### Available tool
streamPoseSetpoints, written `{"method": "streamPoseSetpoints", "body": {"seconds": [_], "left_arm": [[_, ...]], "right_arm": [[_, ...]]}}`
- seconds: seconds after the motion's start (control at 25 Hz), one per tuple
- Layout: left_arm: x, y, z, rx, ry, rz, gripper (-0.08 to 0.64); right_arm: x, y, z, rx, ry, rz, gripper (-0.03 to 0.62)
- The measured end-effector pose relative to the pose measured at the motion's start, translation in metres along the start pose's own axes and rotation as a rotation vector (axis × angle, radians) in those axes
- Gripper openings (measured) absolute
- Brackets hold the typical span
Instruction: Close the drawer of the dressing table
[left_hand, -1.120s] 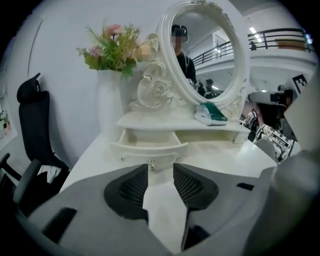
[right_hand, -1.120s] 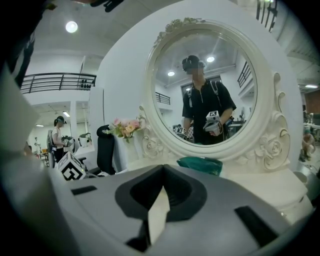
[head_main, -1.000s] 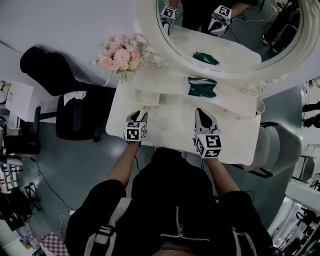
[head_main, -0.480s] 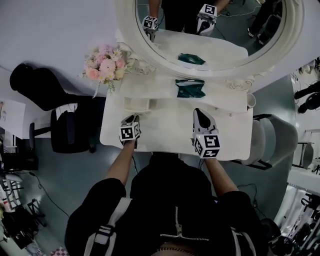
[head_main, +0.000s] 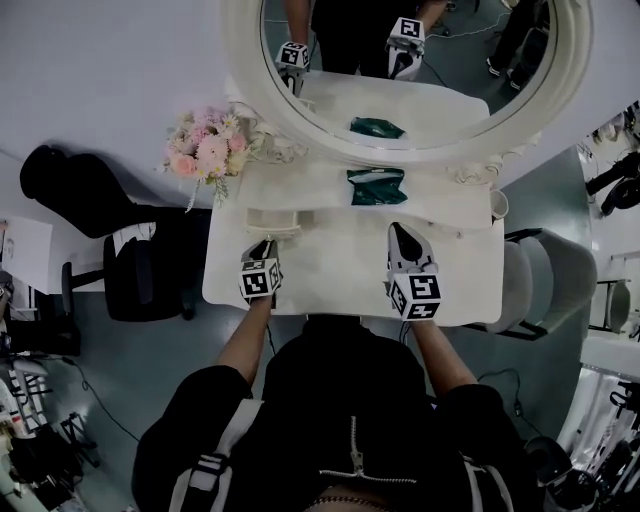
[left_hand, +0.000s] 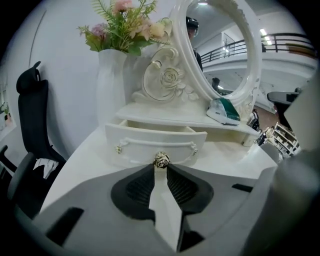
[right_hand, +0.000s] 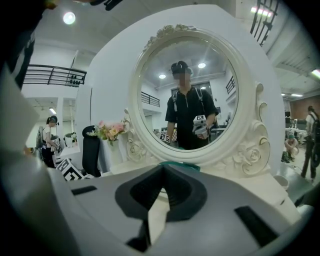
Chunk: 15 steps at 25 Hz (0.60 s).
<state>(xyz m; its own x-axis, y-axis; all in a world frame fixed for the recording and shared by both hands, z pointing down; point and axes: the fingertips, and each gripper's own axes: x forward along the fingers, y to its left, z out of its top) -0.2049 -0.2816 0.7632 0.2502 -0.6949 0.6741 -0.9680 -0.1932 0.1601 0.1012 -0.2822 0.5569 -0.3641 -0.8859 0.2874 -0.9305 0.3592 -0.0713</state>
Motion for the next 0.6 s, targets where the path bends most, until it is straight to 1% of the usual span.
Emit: {"method": "streamPoseSetpoints", "body": {"seconds": [0.6], "left_arm": [[0.0079,0.0051,0.0061,0.005,0.003,-0.002,0.083]], "right_arm": [[0.0048,0.0001,0.0015,-0.006,0.006,-0.007,0.002]]}}
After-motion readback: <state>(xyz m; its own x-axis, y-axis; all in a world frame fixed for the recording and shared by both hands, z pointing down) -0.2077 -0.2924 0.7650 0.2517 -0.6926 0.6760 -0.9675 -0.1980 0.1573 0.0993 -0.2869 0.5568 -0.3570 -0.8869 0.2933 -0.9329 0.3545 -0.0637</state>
